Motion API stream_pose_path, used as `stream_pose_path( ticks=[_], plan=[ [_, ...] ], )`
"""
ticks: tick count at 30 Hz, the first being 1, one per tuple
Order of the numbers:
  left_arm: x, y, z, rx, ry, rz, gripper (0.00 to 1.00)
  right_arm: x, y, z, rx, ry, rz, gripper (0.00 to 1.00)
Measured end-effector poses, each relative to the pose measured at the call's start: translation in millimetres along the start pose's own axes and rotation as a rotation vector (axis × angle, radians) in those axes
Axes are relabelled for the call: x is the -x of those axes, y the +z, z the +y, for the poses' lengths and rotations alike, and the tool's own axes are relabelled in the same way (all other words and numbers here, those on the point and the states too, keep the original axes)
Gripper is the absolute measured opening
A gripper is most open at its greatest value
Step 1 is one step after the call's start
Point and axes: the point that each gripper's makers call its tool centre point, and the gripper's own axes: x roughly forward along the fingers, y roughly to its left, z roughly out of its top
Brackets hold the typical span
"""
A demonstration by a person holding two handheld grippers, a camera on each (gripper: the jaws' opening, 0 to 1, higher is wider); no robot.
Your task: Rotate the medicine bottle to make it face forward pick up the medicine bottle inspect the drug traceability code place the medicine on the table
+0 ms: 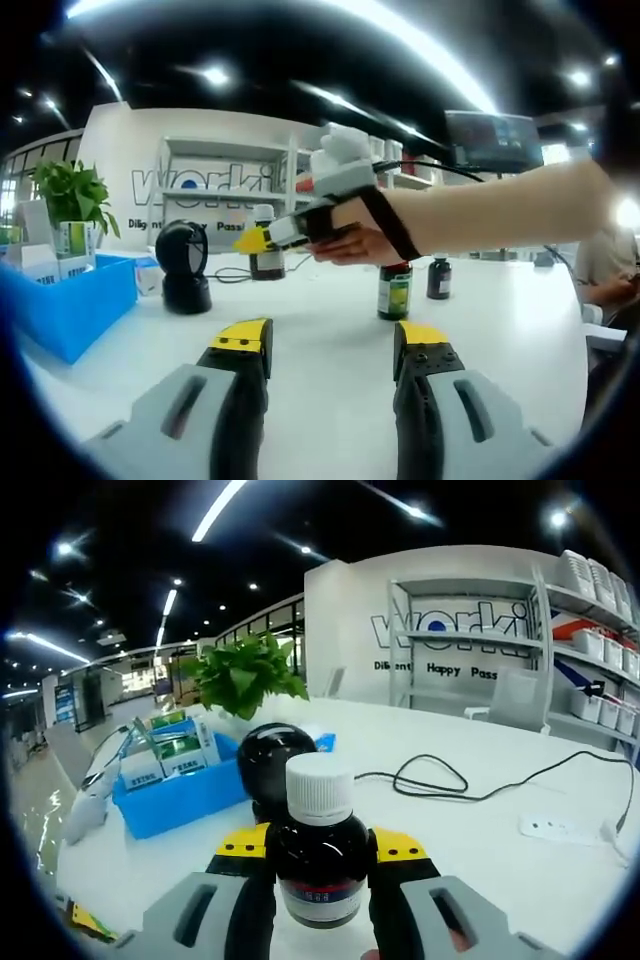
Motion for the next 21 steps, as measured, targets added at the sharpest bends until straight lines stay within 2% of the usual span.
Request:
stream_pose_path(
  ticks=[2,4,8,15,21],
  plan=[
    [0,-0.3,0.0,-0.001,-0.001,0.001,0.39,-4,-0.2,-4,0.001,-0.001,0.006,0.31],
    [0,-0.3,0.0,-0.002,-0.001,0.002,0.39,-16,-6.7,-20,-0.001,-0.015,0.016,0.31],
    [0,-0.9,0.1,-0.005,0.0,0.004,0.39,-27,-14.4,-37,-0.01,-0.049,0.031,0.31],
    [0,-1.0,0.8,-0.003,0.002,0.005,0.39,-28,-10.6,-30,-0.004,-0.045,0.017,0.31],
    [0,-1.0,0.4,-0.002,0.0,0.005,0.39,-24,8.3,-19,-0.011,-0.039,-0.019,0.31]
  ],
)
